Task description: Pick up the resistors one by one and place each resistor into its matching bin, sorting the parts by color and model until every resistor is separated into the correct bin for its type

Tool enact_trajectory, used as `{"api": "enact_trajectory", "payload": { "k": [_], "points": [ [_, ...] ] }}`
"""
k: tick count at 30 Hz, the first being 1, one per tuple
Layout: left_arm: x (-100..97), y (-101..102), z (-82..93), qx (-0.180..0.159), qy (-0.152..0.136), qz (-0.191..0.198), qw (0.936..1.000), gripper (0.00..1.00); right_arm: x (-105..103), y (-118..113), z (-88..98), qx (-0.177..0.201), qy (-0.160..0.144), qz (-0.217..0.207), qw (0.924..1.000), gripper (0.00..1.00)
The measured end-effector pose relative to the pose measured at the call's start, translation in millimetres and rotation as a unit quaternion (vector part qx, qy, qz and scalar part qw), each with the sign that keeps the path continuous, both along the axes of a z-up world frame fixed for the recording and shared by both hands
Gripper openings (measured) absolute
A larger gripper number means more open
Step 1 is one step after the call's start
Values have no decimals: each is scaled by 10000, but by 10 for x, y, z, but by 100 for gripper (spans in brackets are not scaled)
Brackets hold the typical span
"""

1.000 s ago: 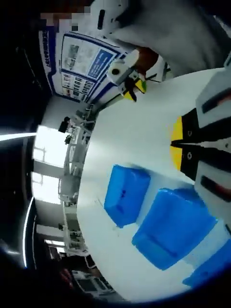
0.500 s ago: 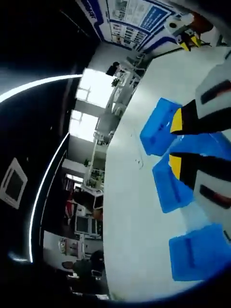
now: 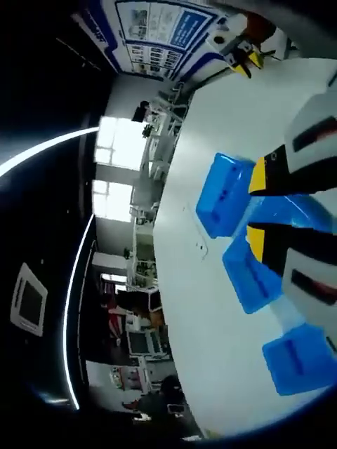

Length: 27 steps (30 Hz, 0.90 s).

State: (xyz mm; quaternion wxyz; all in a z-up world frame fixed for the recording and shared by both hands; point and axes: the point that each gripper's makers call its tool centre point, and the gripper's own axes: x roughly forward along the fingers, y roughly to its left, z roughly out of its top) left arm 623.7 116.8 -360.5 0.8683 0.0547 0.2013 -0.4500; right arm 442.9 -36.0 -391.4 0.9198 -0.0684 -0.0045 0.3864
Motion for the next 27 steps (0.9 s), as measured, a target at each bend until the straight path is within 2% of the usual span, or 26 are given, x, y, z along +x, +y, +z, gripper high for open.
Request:
{"api": "enact_trajectory", "payload": {
  "k": [5, 10, 13, 15, 18, 20, 21, 22, 23, 24, 25, 27],
  "points": [
    [-171, -72, -173, 641, 68, -411, 9971, 18, -11, 12, -9, -23, -1, 28, 10000, 20],
    [-255, -132, -209, 798, 77, -637, 9947, 18, -11, -29, -21, -11, 14, -15, 10000, 20],
    [-340, -155, -241, 1027, 104, -848, 9910, 18, -8, -49, -34, -3, 29, -43, 10000, 20],
    [-443, -173, -289, 1285, 119, -1055, 9860, 18, -8, -55, -41, 5, 35, -50, 10000, 20],
    [-675, -209, -377, 1522, 322, -1326, 9789, 18, -9, -50, -55, 8, 49, -49, 10000, 20],
    [-905, -258, -438, 1621, 466, -1657, 9716, 18, -19, -38, -58, -10, 46, -34, 10000, 20],
    [-1048, -275, -485, 1749, 531, -1840, 9658, 17, -24, -35, -57, -5, 42, -26, 10000, 20],
    [-1082, -276, -501, 1803, 545, -1889, 9638, 17, -27, -35, -60, 1, 44, -25, 10000, 20],
    [-1214, -278, -563, 2018, 603, -2096, 9548, 17, -27, -36, -65, 4, 51, -28, 10000, 20],
    [-1293, -283, -597, 2160, 609, -2222, 9488, 17, -27, -42, -75, 3, 62, -33, 10000, 20],
    [-1329, -311, -606, 2243, 499, -2281, 9461, 17, -26, -46, -86, 7, 74, -38, 10000, 20],
    [-1421, -357, -629, 2315, 554, -2317, 9432, 17, -24, -51, -102, 15, 92, -42, 9999, 20]
  ]
}}
